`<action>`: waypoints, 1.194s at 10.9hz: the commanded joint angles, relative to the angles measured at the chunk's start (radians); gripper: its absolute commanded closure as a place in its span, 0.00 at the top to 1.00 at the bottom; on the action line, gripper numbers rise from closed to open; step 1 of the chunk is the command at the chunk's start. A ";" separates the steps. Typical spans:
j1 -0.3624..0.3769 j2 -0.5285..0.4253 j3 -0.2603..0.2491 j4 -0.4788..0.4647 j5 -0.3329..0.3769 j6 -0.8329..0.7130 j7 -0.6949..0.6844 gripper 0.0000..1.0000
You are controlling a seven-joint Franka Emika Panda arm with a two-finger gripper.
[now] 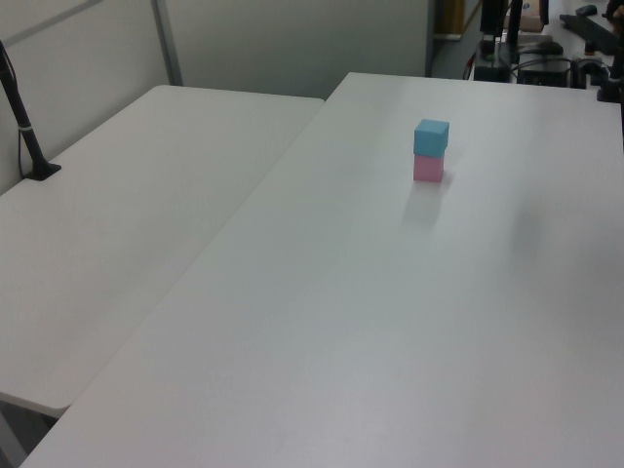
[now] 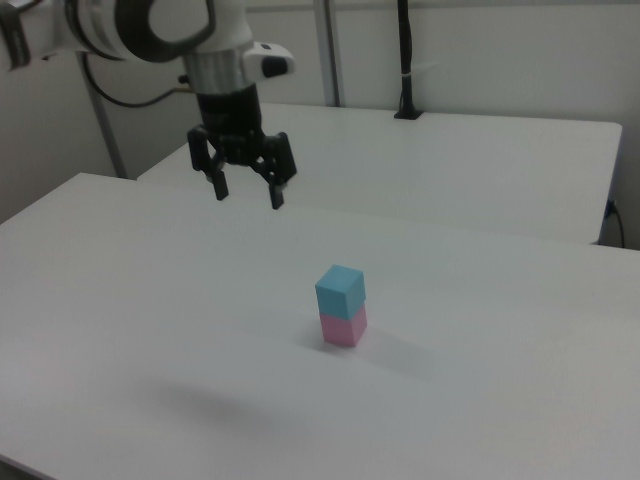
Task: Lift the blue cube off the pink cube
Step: 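Move the open gripper over the blue cube and lower it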
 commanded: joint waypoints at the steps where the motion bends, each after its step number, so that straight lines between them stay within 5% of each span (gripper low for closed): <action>1: -0.005 0.054 -0.009 -0.007 -0.019 0.084 -0.074 1.00; 13: -0.031 0.333 -0.007 -0.030 -0.040 0.434 0.045 1.00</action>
